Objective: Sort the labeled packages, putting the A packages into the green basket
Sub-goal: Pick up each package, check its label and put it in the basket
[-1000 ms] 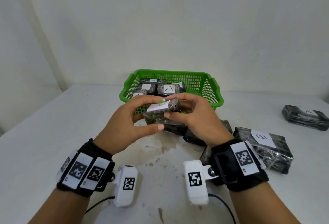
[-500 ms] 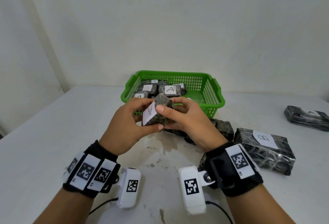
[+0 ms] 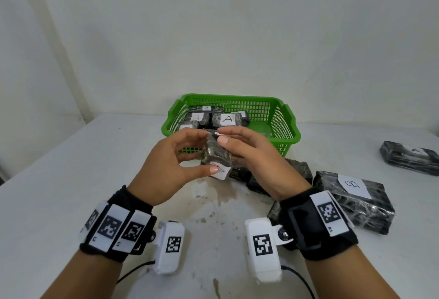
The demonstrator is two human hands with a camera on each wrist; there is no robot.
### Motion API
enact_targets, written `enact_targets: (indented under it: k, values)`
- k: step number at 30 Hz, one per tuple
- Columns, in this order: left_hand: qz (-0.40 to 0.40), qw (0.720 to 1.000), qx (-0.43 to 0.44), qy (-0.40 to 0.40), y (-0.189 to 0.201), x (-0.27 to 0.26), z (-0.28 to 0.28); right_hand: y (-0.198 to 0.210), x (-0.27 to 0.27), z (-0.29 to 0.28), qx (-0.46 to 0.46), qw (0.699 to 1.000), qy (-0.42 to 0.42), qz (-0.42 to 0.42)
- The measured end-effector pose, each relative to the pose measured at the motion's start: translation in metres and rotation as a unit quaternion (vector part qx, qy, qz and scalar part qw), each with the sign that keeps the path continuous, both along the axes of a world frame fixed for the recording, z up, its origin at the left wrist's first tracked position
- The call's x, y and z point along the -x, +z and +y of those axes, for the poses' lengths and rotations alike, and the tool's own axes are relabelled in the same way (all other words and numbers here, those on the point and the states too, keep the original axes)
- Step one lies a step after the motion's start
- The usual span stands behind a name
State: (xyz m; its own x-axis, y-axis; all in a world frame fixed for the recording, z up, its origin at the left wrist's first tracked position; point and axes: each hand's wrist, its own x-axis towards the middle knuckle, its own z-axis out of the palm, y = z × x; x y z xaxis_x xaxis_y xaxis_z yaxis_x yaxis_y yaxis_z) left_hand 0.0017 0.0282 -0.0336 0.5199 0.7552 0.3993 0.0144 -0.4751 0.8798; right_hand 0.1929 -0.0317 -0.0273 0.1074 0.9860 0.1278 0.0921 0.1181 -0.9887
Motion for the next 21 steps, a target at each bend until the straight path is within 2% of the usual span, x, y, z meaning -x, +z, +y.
enact_targets:
  k: [4,6,9,14,21]
  values:
    - [-0.031,0.999,-0.009,0.002,0.0006,-0.001,-0.0014,-0.0035,0.0005,0.001,0.059,0.997,0.017,0.044]
    - [-0.028,0.999,-0.015,-0.005,0.0005,-0.0018,-0.0027,-0.0046,-0.0009,-0.0005,0.057,0.996,0.004,0.068]
    - [-0.024,1.0,-0.017,-0.002,-0.001,-0.0019,-0.0026,-0.0055,-0.0009,0.0008,0.055,0.996,-0.019,0.069]
    - [-0.04,0.999,-0.025,0.021,0.0001,0.0002,-0.0001,-0.0032,-0.0031,0.0001,0.07,0.993,0.014,0.089]
    - [-0.011,0.999,-0.046,-0.013,-0.0004,-0.0021,-0.0026,-0.0035,-0.0047,0.0013,0.052,0.996,0.003,0.078]
